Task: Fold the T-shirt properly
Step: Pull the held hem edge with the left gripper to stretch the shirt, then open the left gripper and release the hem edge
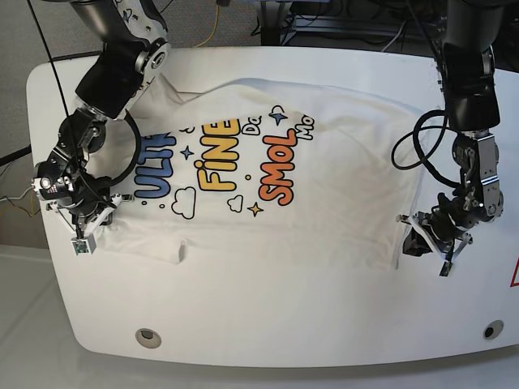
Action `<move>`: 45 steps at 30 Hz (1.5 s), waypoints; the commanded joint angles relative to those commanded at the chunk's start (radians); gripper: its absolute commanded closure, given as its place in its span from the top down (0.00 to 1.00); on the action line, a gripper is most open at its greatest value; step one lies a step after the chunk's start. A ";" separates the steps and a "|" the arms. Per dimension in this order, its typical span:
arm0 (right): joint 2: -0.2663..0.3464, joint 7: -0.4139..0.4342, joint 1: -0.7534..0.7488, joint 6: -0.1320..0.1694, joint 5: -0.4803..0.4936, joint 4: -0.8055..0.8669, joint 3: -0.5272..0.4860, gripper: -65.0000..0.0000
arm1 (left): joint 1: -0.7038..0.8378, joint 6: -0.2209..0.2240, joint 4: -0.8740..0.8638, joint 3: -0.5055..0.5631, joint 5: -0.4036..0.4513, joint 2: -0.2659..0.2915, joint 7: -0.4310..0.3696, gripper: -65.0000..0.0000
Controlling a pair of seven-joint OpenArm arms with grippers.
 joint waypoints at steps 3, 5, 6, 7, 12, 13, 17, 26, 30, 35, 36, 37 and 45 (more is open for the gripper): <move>-0.003 0.002 -0.002 0.000 0.002 -0.002 0.000 0.03 | 0.002 0.000 -0.006 -0.002 0.000 0.000 -0.002 0.08; -0.015 0.002 -0.005 0.000 -0.003 -0.002 0.000 0.03 | 0.000 0.000 -0.014 -0.006 0.000 -0.002 -0.003 0.08; -0.018 0.002 -0.008 0.000 -0.005 0.000 -0.002 0.03 | 0.000 0.000 -0.020 -0.017 0.000 -0.002 -0.003 0.09; -0.021 0.003 -0.009 0.000 -0.005 0.000 -0.002 0.03 | 0.000 0.000 -0.026 -0.026 0.000 -0.002 -0.003 0.09; -0.028 0.003 -0.009 0.000 -0.005 0.002 -0.008 0.03 | -0.002 -0.005 -0.055 -0.074 0.000 -0.002 -0.003 0.32; -0.028 0.003 -0.009 0.000 0.000 0.000 -0.021 0.03 | -0.003 -0.005 -0.057 -0.080 0.000 -0.002 -0.003 0.39; -0.028 0.003 -0.012 0.000 0.002 0.003 -0.064 0.03 | -0.003 -0.008 -0.061 -0.084 -0.003 -0.002 -0.025 0.63; -0.029 0.003 -0.014 0.000 0.003 0.005 -0.068 0.03 | -0.005 -0.058 -0.106 -0.083 -0.006 0.005 -0.074 0.73; -0.029 0.003 -0.014 0.000 0.003 0.002 -0.068 0.03 | -0.034 -0.124 -0.195 -0.083 -0.005 0.006 -0.095 0.73; -0.029 0.003 -0.014 0.000 0.003 0.002 -0.068 0.03 | -0.078 -0.124 -0.367 -0.083 -0.006 0.008 -0.155 0.73; -0.029 0.003 -0.014 0.000 0.003 0.002 -0.068 0.03 | -0.083 -0.124 -0.385 -0.083 -0.006 0.008 -0.164 0.73; -0.028 0.003 -0.014 0.000 0.003 0.002 -0.068 0.03 | -0.095 -0.124 -0.427 -0.083 -0.006 0.008 -0.184 0.73; -0.028 0.003 -0.014 0.000 0.000 0.003 -0.068 0.03 | -0.110 -0.124 -0.525 -0.080 -0.002 0.008 -0.249 0.73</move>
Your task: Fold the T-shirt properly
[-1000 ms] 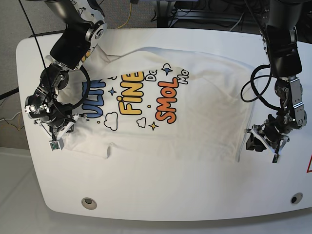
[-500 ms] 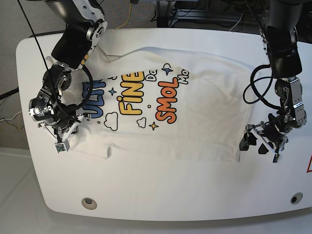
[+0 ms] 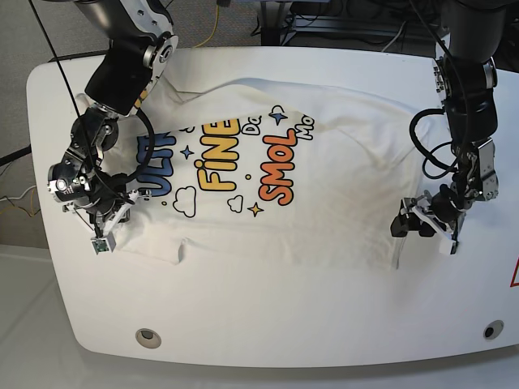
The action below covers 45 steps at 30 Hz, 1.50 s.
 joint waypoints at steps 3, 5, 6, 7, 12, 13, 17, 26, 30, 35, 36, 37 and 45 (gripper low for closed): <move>0.000 0.000 0.000 0.000 0.002 -0.002 0.000 0.03 | -0.002 0.000 -0.012 0.000 0.000 0.000 -0.014 0.73; 0.000 0.000 0.000 0.000 0.002 -0.002 0.000 0.03 | -0.002 0.000 -0.021 0.000 0.000 0.000 -0.023 0.73; 0.000 0.000 0.000 0.000 0.002 -0.002 0.000 0.03 | -0.003 0.000 -0.025 0.000 0.000 0.000 -0.025 0.73; 0.000 0.000 0.000 0.000 0.002 -0.002 0.000 0.03 | -0.003 0.000 -0.026 0.000 0.000 0.000 -0.026 0.73; 0.000 0.000 0.000 0.000 0.002 -0.002 0.000 0.03 | -0.014 0.000 -0.028 0.000 0.000 0.008 -0.026 0.73; 0.000 0.000 0.000 0.000 0.002 -0.002 0.000 0.03 | -0.020 0.000 -0.028 0.000 0.002 0.015 -0.026 0.73; 0.000 0.000 0.000 0.000 0.002 -0.002 0.000 0.03 | -0.025 0.000 -0.028 0.002 0.002 0.028 -0.026 0.73; 0.000 0.000 -0.002 0.000 0.002 -0.002 0.000 0.03 | -0.028 0.012 -0.028 0.003 0.002 0.061 -0.026 0.73; 0.005 0.000 -0.014 0.000 0.002 0.000 0.000 0.03 | -0.028 0.015 -0.028 0.018 0.002 0.078 -0.026 0.73; 0.006 0.000 -0.025 0.000 0.002 0.003 0.000 0.03 | -0.025 0.016 -0.028 0.038 0.000 0.081 -0.026 0.73; 0.006 0.000 -0.026 0.000 0.002 0.003 0.000 0.03 | -0.023 0.016 -0.028 0.038 0.000 0.089 -0.026 0.73; 0.006 0.002 -0.026 0.000 0.003 0.003 0.000 0.03 | -0.023 0.016 -0.028 0.038 0.000 0.095 -0.026 0.73; 0.006 0.002 -0.028 0.000 0.003 0.003 0.000 0.03 | -0.020 0.012 -0.028 0.038 0.000 0.098 -0.026 0.73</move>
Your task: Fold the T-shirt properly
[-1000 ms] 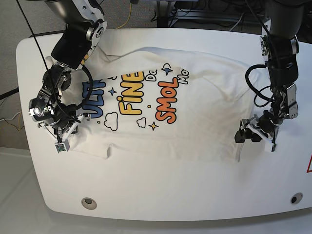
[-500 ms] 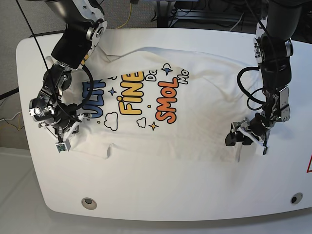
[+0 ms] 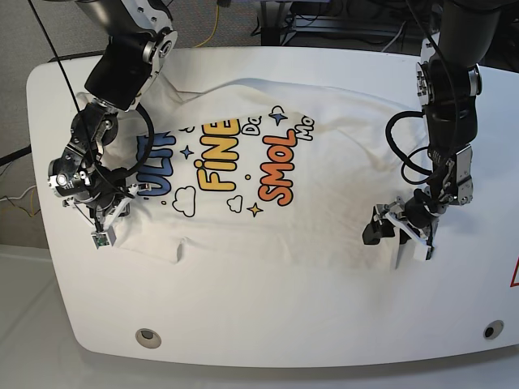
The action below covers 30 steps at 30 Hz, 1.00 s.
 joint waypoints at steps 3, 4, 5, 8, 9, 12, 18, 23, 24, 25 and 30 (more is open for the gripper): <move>0.000 0.000 0.000 0.000 0.000 0.000 0.000 0.03 | 0.018 0.000 0.008 0.000 0.000 0.000 0.002 0.72; 0.000 0.000 0.000 0.000 0.000 0.000 0.000 0.03 | 0.023 0.000 0.009 0.000 -0.002 0.000 0.002 0.71; 0.000 0.000 0.000 0.000 0.000 0.000 0.000 0.03 | 0.026 -0.002 0.009 0.000 -0.002 0.000 0.002 0.67; 0.000 0.000 0.000 0.000 0.000 0.000 0.000 0.03 | 0.028 -0.002 0.009 0.000 0.000 0.000 0.002 0.50; 0.000 0.000 0.000 0.000 0.000 0.000 0.000 0.03 | 0.028 -0.002 0.009 0.000 0.000 0.000 0.002 0.44; 0.000 0.000 0.002 0.000 0.000 0.000 0.000 0.03 | 0.028 -0.002 0.009 0.000 0.000 -0.003 0.002 0.21; -0.002 0.000 0.003 0.000 0.000 0.000 0.000 0.03 | 0.028 -0.002 0.009 0.002 0.000 -0.008 0.003 0.10; -0.002 0.000 0.003 0.000 0.000 0.000 0.000 0.03 | 0.028 -0.002 0.009 0.002 0.000 -0.026 0.003 0.10; -0.002 0.000 0.003 0.000 0.000 0.000 0.000 0.03 | 0.028 -0.002 0.009 0.002 0.000 -0.026 0.003 0.10; -0.002 0.000 0.003 0.000 0.000 0.000 0.000 0.03 | 0.028 -0.002 0.011 0.002 0.000 -0.028 0.003 0.10; -0.003 0.000 0.003 0.000 0.000 0.000 0.000 0.03 | 0.025 -0.002 0.052 -0.002 0.000 -0.041 0.008 0.10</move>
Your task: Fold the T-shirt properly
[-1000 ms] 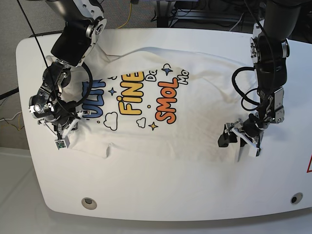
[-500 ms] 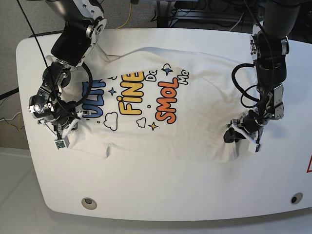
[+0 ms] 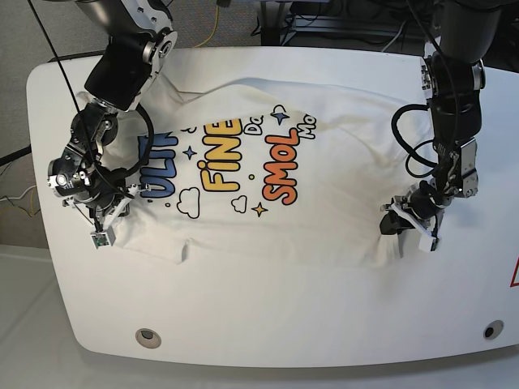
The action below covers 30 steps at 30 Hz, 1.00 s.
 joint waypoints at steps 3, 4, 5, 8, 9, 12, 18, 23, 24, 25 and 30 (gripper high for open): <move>0.000 0.000 0.000 0.000 0.000 0.000 0.000 0.03 | 0.002 0.000 0.052 0.000 0.000 -0.009 0.020 0.10; 0.000 0.000 0.000 0.000 0.000 0.000 0.000 0.03 | 0.002 0.000 0.066 0.000 0.000 -0.009 0.032 0.10; 0.000 0.000 0.000 0.000 0.000 0.000 0.000 0.03 | 0.002 0.000 0.075 0.000 0.000 -0.009 0.041 0.10; 0.000 0.000 0.000 0.000 0.000 0.000 0.000 0.03 | 0.002 0.000 0.124 -0.002 0.000 -0.020 0.074 0.10; 0.000 0.000 0.000 0.000 0.000 0.002 0.000 0.03 | 0.002 0.000 0.143 -0.002 0.000 -0.025 0.083 0.10; -0.002 0.000 0.000 0.000 0.000 0.002 0.000 0.03 | 0.002 0.002 0.187 -0.002 0.000 -0.028 0.104 0.10; -0.005 -0.006 -0.005 0.000 0.000 0.037 0.000 0.03 | 0.002 0.002 0.224 -0.003 0.000 -0.029 0.133 0.10; -0.021 -0.006 -0.023 0.000 0.000 0.071 0.000 0.03 | 0.002 0.002 0.224 -0.003 0.000 -0.029 0.135 0.10; -0.023 -0.006 -0.025 0.000 0.000 0.081 0.000 0.03 | 0.002 0.002 0.224 -0.003 0.000 -0.029 0.135 0.10; -0.023 -0.006 -0.026 0.000 0.000 0.087 0.000 0.03 | 0.002 0.002 0.224 -0.003 0.000 -0.029 0.135 0.10; -0.026 -0.008 -0.043 0.000 0.000 0.097 -0.002 0.03 | 0.002 0.005 0.222 -0.003 0.000 -0.029 0.133 0.11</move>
